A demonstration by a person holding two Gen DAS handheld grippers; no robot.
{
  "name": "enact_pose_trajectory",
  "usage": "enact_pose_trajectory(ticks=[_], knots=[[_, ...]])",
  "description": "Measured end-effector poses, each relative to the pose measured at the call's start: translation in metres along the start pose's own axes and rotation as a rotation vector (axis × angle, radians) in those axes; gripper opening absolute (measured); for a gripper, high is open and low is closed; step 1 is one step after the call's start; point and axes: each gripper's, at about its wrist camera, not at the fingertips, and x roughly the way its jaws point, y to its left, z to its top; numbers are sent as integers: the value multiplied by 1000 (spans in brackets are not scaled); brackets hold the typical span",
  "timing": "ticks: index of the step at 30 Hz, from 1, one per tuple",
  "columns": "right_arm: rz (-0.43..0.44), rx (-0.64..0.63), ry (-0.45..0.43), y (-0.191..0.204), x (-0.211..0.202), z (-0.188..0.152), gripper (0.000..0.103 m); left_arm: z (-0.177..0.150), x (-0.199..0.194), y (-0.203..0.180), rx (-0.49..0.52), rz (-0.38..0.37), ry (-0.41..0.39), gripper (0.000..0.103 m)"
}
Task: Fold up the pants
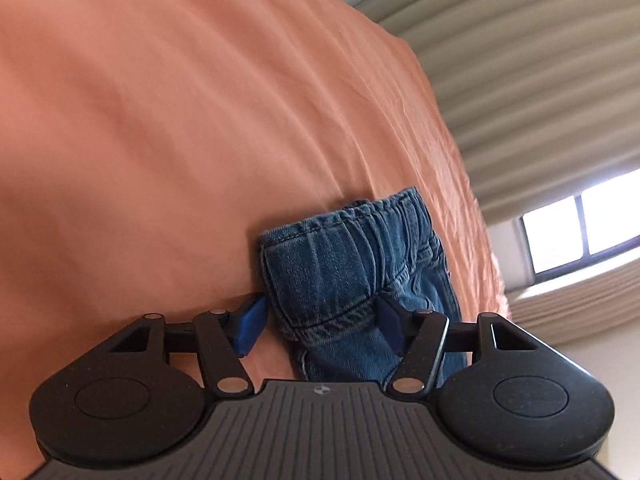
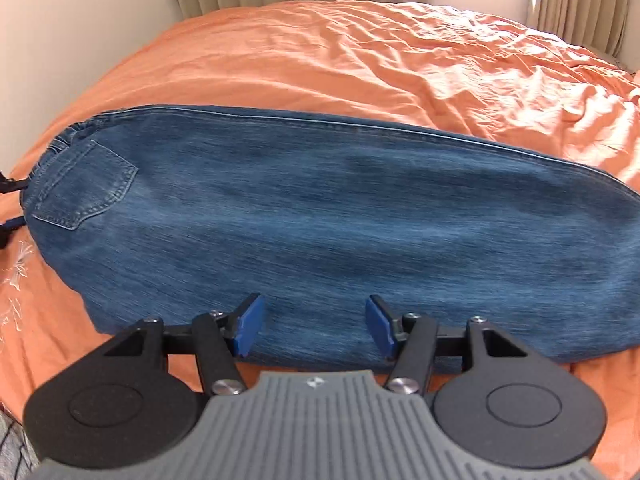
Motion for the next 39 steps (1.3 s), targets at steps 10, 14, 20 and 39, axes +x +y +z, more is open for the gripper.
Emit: enact_pose_trajectory(ticks=[10,14,20,39], knots=[[-35,-1,42,-3,16,5,50,-1,-22,-95,403,95,-151,16],[-61,0,29,-7,18,1,50,0,0,-113,564,241,-123,17],[-100,35,18,-32,9,-7,50,-10,38,-69,580,376,-51,19],[-186,772,-227,-324,-136,-67,46,-107,5,-179,868,311,-18,66]])
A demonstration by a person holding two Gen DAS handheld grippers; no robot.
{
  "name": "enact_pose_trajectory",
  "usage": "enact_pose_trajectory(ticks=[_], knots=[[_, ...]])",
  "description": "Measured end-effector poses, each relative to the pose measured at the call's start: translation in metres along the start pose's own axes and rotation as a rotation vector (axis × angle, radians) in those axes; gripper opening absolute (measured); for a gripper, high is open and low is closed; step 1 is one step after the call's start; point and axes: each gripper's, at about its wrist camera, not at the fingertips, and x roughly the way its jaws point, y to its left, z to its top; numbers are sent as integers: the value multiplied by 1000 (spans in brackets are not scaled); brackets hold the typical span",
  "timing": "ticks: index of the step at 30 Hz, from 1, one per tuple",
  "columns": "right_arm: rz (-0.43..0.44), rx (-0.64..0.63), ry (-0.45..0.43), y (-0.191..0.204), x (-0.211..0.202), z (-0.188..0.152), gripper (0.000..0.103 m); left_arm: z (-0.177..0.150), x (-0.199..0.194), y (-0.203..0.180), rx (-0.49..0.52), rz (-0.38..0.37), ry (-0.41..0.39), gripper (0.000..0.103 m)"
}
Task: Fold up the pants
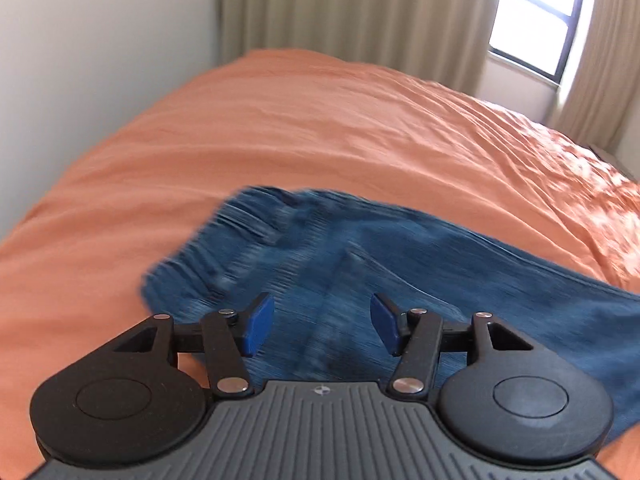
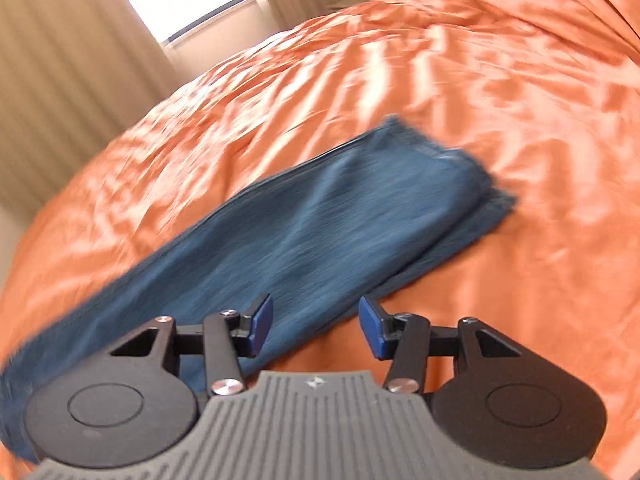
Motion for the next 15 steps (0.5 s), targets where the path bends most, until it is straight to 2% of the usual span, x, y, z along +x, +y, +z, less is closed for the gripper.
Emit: enact_pose_trajectory(ticks=[2,4,6,12,15], knots=[[19,81,-21,-31,3,18,45,-7,5,-23,51,-13,14,65],[16,129,-47,-53,7,32,37,-17,8,-45,102,-9,26,63],[28,184,-66,-72,15,43,35,-23,15,-65,136,-11,40,62],[35,312,-51,-119,54,61,34,-29,40,-90,134,18,96,62],[89,381,-36,-136,74,61,33,-34,50,-95,131,55,124,62]])
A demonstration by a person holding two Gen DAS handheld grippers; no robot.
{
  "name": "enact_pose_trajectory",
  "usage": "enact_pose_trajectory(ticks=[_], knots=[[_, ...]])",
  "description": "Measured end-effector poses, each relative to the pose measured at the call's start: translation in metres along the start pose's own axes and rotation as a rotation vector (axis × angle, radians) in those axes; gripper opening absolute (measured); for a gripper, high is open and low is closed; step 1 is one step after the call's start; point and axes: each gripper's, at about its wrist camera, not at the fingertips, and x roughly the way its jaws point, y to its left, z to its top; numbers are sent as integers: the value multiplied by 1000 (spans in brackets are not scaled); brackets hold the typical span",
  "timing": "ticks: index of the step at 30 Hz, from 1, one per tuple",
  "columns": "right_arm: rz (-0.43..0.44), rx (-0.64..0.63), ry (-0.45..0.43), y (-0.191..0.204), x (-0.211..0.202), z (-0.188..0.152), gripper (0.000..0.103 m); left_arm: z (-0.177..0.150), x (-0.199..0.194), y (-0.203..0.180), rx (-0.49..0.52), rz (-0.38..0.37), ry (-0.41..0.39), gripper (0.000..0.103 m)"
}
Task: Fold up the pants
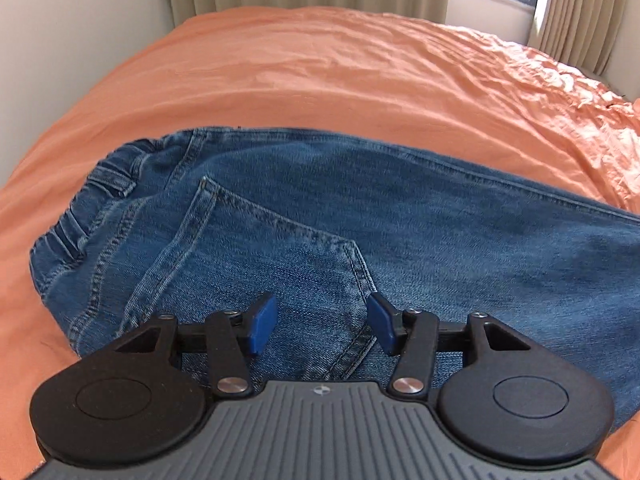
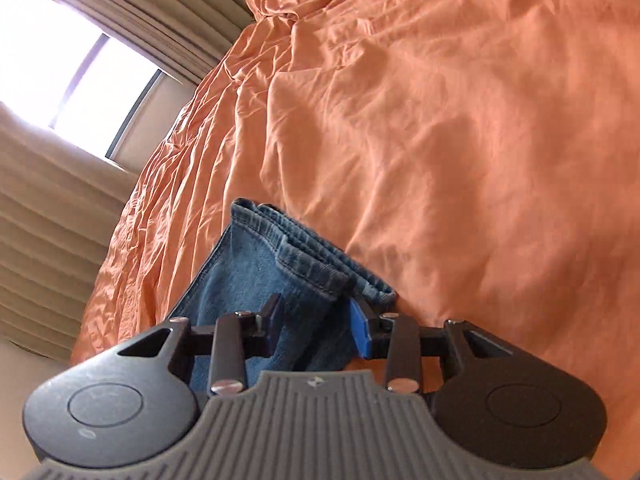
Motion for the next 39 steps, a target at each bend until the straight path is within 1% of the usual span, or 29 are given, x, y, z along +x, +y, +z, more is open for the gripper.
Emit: enact_pose_trajectory(ticks=[2,3,4,5,6,8,10,12,14,15,17,18,21,22,23,24,25,27,29,31,33,34,35,36,37,38,39], knots=[[31,29,2,-9,10,0,33,-2,4,-1,-3,14,4,62],[47,43,0,-12,14,0,29,-3,5,-2,-5,19,8,62],[56,56,-5,-16,16,1,22,-3,6,-3,-5,25,12,62],[66,63,-12,-18,15,1,18,-2,6,-4,-3,32,14,62],[72,65,-21,-19,11,2,7,-2,6,-6,-1,38,16,62],[110,52,-35,-14,-4,6,3,0,6,-7,6,48,22,62],[142,-23,-80,1,-28,9,1,0,5,-9,17,53,23,62],[91,-82,-114,9,-41,12,0,-1,6,-9,22,55,23,62],[-7,-79,-110,1,-33,16,0,-1,8,-9,25,59,21,62],[-62,-59,-122,-8,-31,19,0,-1,8,-10,26,61,19,62],[-71,-1,-129,-30,-29,22,0,0,8,-10,19,61,17,62],[-74,5,-127,-34,-28,23,0,1,7,-10,22,60,18,62],[-2,16,-98,-38,-34,18,0,2,0,-9,37,47,4,62],[21,12,-89,-38,-40,14,2,3,-3,-9,38,42,-2,62],[46,2,-81,-34,-44,11,2,3,-7,-8,35,37,-12,62],[63,-9,-70,-30,-47,7,5,3,-11,-8,32,31,-21,62],[77,-20,-54,-24,-49,3,15,4,-14,-8,33,21,-24,62],[101,-31,-26,-16,-49,-3,25,4,-22,-9,43,3,-34,62],[103,-36,-14,-11,-43,-7,26,4,-28,-10,52,-7,-47,62],[95,-6,1,-11,-32,-9,30,3,-34,-11,49,-21,-54,62],[63,30,11,-14,-20,-9,30,0,-40,-12,49,-35,-62,62],[46,55,17,-17,-12,-8,28,-1,-43,-12,51,-40,-68,62],[49,85,17,-20,-8,-9,26,-1,-45,-12,52,-44,-73,62],[49,104,12,-21,-7,-9,20,-2,-47,-12,53,-47,-72,62],[48,103,-5,-19,-10,-9,3,-2,-47,-13,57,-51,-69,62],[57,85,-23,-15,-15,-9,0,-3,-48,-13,62,-54,-67,62],[64,45,-61,-8,-25,-10,0,-3,-49,-13,66,-55,-66,62]])
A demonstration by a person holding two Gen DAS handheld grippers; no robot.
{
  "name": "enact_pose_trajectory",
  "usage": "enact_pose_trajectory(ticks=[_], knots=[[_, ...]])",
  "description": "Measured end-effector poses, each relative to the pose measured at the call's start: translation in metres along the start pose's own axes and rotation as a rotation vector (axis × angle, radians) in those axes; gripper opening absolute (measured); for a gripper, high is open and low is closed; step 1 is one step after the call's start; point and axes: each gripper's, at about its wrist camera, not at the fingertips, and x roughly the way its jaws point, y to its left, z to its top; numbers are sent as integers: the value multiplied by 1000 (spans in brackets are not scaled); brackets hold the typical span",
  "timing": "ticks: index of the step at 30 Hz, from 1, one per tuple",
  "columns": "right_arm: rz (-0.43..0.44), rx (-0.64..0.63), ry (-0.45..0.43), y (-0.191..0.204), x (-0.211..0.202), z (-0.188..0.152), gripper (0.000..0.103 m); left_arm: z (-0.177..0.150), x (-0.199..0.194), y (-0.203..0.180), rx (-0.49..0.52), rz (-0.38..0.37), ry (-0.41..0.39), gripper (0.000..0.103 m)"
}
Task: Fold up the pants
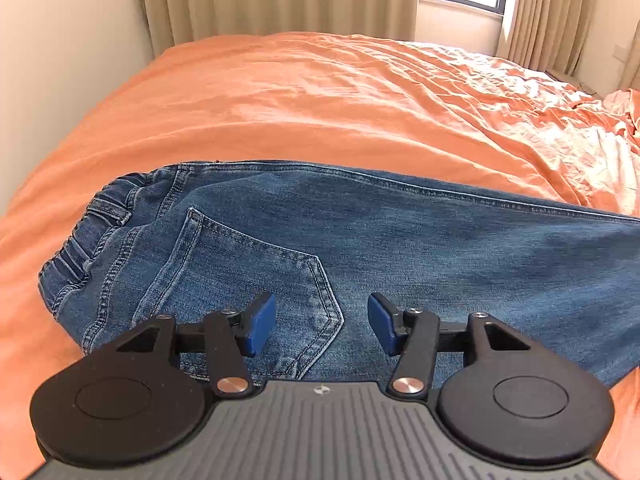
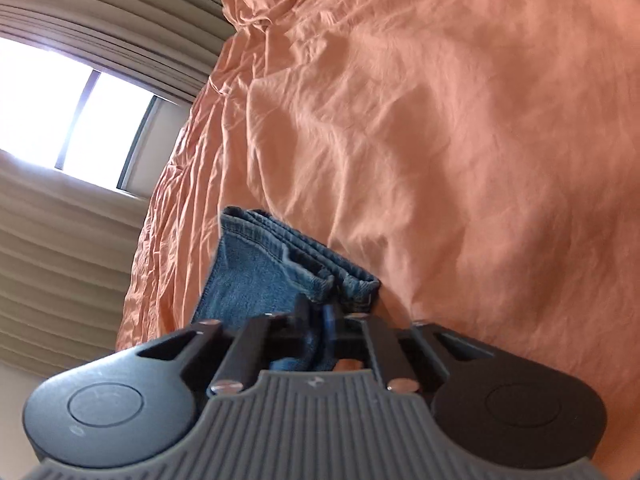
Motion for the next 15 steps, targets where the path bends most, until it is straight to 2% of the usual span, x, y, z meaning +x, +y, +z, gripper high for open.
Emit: enact_pose_trajectory(ticks=[1,3,6,11,12,15], knots=[[1,-67,-38,10,-10,1,0,0,-1,0,4,-5,1,62],[-53,-115,-54,19,-12,0,0,-2,-3,1,10,-21,0,62],[-142,-79,-12,7,7,0,0,-4,-5,3,20,-55,6,62],[-190,-106,4,8,14,-5,0,-8,-17,2,86,-115,10,62],[-195,-120,13,14,13,-6,2,-9,-21,1,101,-131,10,62],[-189,-199,43,33,-2,-12,30,-13,-34,0,150,-186,20,62]])
